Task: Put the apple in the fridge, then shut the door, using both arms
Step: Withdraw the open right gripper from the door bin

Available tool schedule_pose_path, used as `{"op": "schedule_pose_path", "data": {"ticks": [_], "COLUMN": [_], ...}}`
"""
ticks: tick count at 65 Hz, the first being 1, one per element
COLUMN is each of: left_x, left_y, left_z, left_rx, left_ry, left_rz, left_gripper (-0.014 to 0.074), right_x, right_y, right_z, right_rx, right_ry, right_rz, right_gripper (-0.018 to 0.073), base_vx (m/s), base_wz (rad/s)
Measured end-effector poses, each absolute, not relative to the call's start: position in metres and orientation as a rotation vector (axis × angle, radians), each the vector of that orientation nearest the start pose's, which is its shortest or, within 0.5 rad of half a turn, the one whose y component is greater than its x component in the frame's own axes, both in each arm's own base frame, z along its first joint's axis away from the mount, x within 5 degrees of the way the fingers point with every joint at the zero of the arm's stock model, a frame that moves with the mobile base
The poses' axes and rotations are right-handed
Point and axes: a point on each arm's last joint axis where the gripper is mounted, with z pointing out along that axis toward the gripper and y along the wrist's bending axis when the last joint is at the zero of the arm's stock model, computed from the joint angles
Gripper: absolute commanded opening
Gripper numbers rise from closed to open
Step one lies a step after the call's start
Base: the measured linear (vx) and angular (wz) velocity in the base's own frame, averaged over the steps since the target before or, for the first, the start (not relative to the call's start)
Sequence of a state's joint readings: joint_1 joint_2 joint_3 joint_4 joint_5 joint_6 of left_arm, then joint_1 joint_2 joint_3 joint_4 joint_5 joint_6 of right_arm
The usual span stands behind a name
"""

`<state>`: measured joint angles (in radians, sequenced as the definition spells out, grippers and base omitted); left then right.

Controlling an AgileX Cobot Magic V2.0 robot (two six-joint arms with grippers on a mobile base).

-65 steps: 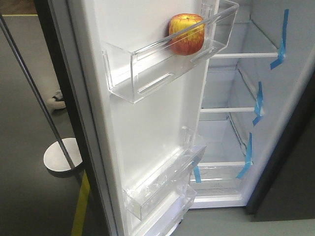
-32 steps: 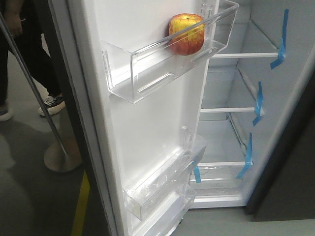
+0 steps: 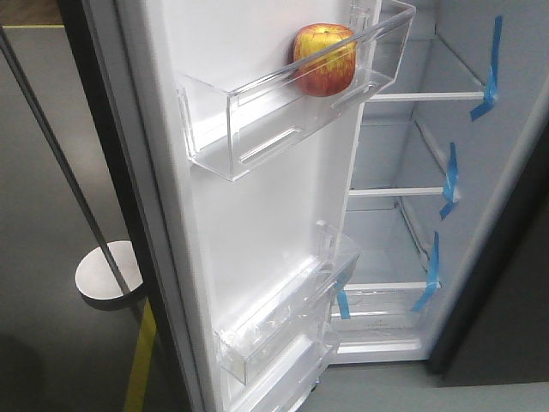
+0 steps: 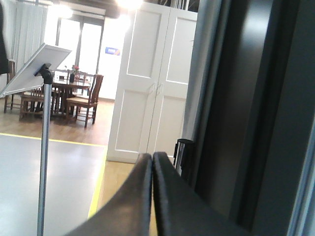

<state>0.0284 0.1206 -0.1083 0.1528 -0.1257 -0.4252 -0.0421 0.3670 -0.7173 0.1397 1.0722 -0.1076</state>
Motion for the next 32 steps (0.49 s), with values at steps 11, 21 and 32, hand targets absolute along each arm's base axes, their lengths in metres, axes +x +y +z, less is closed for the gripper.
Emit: {"op": "schedule_pose_path", "data": {"ticks": [11, 21, 32], "left_x": [0.095, 0.127, 0.150], "left_y": [0.002, 0.004, 0.005], "left_z": [0.303, 0.330, 0.327], "left_rx": [-0.217, -0.256, -0.267], "left_ry": [1.474, 1.610, 1.682], "left_rz": [-0.206, -0.184, -0.178], "left_gripper": [-0.0005, -0.0005, -0.0005], "right_x": [0.041, 0.041, 0.041], "right_y": [0.009, 0.009, 0.009], "right_z": [0.333, 0.333, 0.333], "right_rx": [-0.067, -0.067, -0.067], "right_ry": [2.196, 2.196, 2.196], "right_rz": [0.089, 0.089, 0.089], "right_gripper": [0.0453, 0.0453, 0.0453], "base_vx": [0.00, 0.00, 0.00], "base_wz": [0.00, 0.00, 0.00]}}
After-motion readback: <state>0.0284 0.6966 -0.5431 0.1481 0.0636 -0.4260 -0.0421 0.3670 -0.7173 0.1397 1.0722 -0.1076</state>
